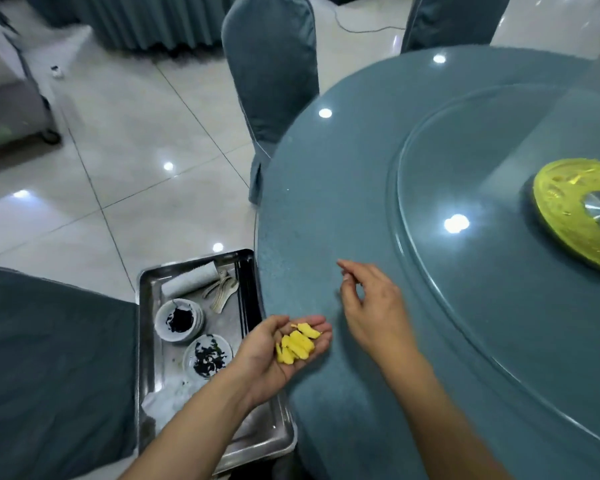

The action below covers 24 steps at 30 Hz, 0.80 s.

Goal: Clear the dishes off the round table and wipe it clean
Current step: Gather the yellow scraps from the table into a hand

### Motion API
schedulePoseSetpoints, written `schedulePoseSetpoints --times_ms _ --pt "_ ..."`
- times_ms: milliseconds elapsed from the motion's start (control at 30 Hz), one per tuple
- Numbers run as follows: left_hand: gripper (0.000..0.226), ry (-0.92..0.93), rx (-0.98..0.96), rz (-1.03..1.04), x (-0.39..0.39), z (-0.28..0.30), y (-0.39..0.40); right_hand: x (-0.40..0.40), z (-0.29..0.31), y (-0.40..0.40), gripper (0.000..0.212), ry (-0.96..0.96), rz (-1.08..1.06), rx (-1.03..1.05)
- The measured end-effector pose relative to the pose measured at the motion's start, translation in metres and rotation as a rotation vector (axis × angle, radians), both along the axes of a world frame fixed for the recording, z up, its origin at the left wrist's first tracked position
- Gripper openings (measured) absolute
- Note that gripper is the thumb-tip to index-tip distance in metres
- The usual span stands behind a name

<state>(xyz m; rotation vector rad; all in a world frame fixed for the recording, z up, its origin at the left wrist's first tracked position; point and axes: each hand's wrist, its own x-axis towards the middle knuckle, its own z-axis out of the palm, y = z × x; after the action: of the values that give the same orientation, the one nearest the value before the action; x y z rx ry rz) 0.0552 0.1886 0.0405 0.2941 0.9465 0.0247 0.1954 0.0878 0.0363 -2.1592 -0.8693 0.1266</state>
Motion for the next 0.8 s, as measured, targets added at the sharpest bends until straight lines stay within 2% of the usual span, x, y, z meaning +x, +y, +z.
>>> schedulePoseSetpoints --times_ms 233,400,633,800 --pt "0.057 0.004 -0.02 0.088 -0.014 -0.029 0.089 0.051 -0.048 0.141 0.051 -0.205 0.157 -0.439" --pt "0.056 -0.036 -0.051 0.05 -0.014 -0.047 0.133 0.083 -0.084 0.212 0.059 -0.23 0.136 -0.646" --pt "0.055 -0.053 -0.084 -0.01 -0.013 -0.053 0.168 0.098 -0.096 0.244 0.054 -0.409 0.043 -0.726" --pt "0.054 -0.056 -0.111 -0.019 -0.014 -0.052 0.181 0.084 -0.103 0.234 0.041 -0.384 -0.048 -0.605"
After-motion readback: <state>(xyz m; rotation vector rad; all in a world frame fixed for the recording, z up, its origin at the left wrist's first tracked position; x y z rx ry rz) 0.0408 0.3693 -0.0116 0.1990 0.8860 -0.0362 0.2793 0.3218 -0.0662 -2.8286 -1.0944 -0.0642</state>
